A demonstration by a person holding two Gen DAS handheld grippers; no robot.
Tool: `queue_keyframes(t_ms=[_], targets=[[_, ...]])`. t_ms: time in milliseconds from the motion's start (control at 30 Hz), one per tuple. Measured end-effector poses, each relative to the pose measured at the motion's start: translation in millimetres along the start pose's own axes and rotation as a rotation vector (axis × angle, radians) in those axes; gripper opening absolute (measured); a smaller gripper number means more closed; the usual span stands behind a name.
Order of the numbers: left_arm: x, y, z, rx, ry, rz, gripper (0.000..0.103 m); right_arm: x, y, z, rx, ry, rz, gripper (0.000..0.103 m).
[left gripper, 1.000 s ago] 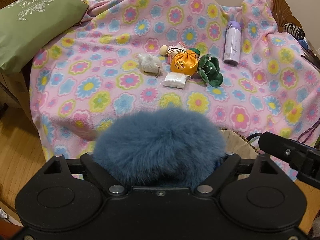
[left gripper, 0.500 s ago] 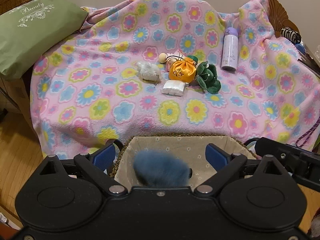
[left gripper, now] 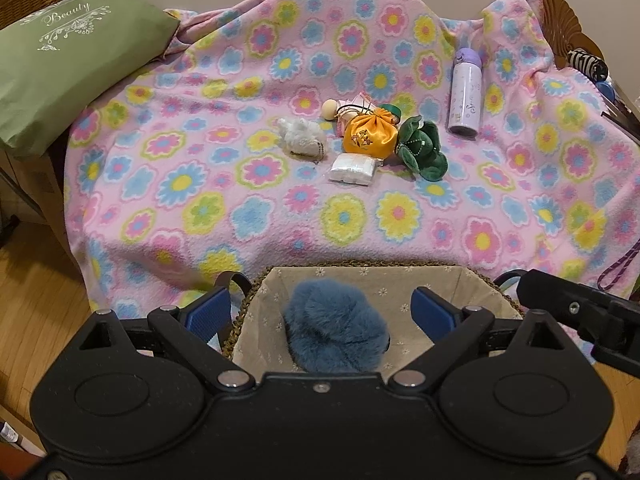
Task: Organize soft objects
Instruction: 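Lower the pompom into the basket and open the left tool, then move the left tool to the white fluffy plush and close on it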
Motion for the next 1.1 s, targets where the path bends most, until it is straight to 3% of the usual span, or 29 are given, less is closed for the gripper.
queue_keyframes(t_ms=[1100], targets=[[4.0, -3.6, -0.8, 0.033, 0.011, 0.037, 0.094, -1.4, -2.1, -2.5, 0.018, -0.006, 0.001, 0.075]])
Point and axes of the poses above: each gripper's, at about its wrist camera, not at the fingertips, and y roughly against the way its jaws point, x to its left, z to its top, the point moved 2 cm from there along -y, roughly the way its jaws point, and after that the axes turned 2 degrees about x, right-handed, at the moved point
